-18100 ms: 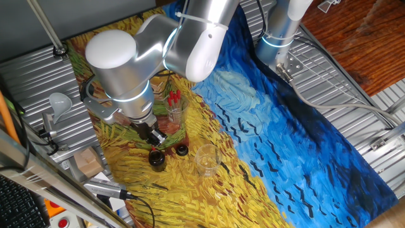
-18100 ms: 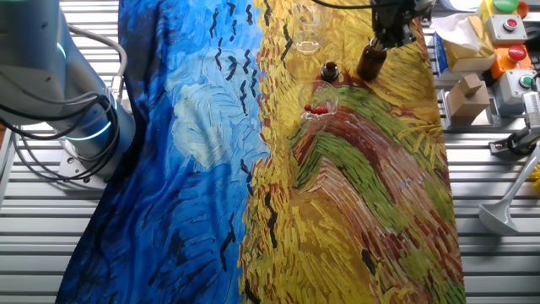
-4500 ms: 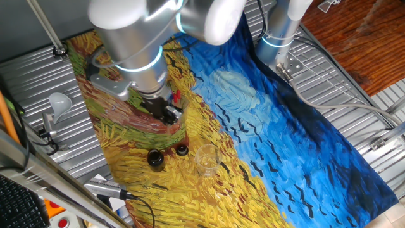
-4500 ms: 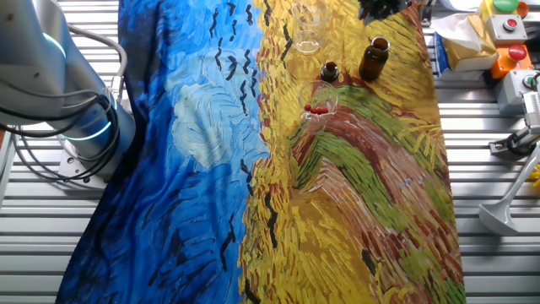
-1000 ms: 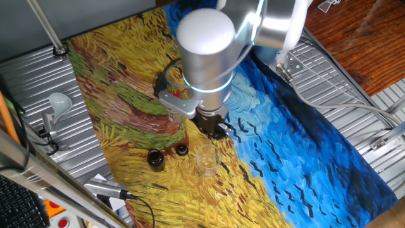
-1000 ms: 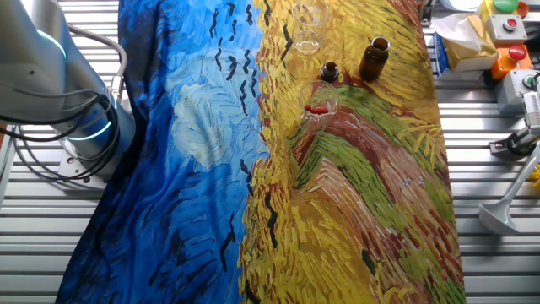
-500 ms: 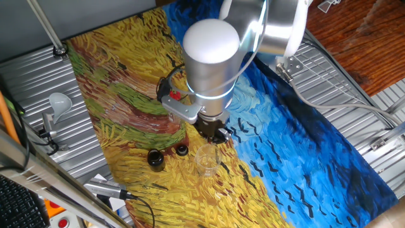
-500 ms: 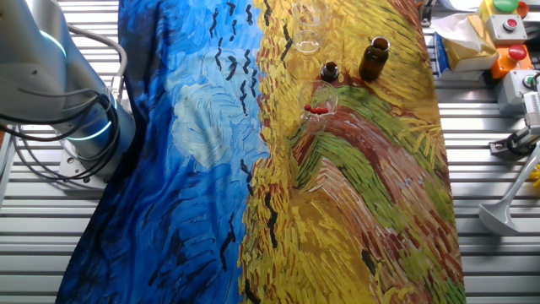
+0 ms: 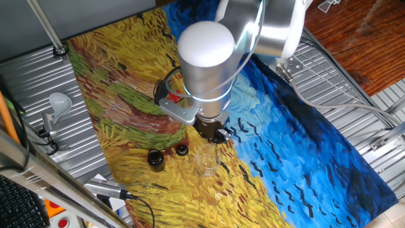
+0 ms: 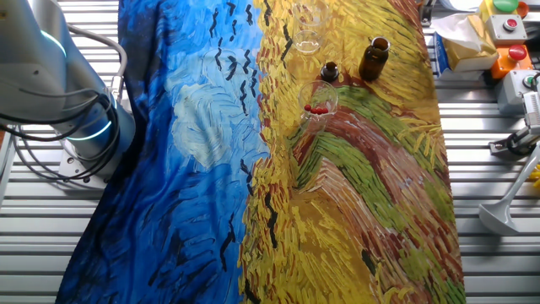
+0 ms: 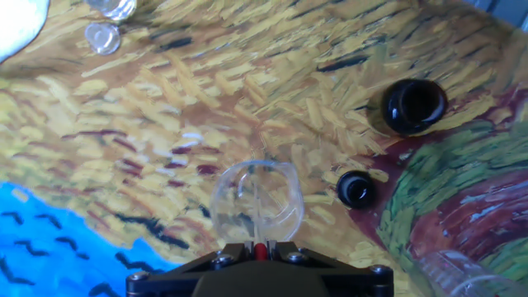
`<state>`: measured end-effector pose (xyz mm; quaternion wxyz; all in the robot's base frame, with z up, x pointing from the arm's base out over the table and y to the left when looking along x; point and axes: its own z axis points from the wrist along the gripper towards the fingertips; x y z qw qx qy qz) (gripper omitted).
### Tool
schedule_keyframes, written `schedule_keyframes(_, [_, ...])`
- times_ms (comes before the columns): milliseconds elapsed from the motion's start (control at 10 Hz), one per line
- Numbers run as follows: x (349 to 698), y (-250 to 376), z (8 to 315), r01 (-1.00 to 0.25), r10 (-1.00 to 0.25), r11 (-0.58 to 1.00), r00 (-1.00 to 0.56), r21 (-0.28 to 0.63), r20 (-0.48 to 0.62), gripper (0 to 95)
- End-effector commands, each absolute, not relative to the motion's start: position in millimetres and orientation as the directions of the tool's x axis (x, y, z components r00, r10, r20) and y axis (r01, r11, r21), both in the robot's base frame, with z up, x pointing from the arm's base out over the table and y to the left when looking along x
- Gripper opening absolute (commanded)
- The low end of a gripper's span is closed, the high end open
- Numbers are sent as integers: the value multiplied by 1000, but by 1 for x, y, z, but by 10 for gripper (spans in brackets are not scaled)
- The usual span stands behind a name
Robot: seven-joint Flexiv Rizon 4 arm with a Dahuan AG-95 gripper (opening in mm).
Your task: Transfer liquid using a dropper
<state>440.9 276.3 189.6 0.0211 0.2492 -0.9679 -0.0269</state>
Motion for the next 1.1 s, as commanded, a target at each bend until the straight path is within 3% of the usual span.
schedule_keyframes(100, [441,281,181,-474,-475,880,-879,37,42,0])
schedule_keyframes(600, [449,278,153,-491,-493,870,-869,41,40,0])
schedule_keyframes(1100, [449,278,150,-470,-473,881,-878,55,76,0])
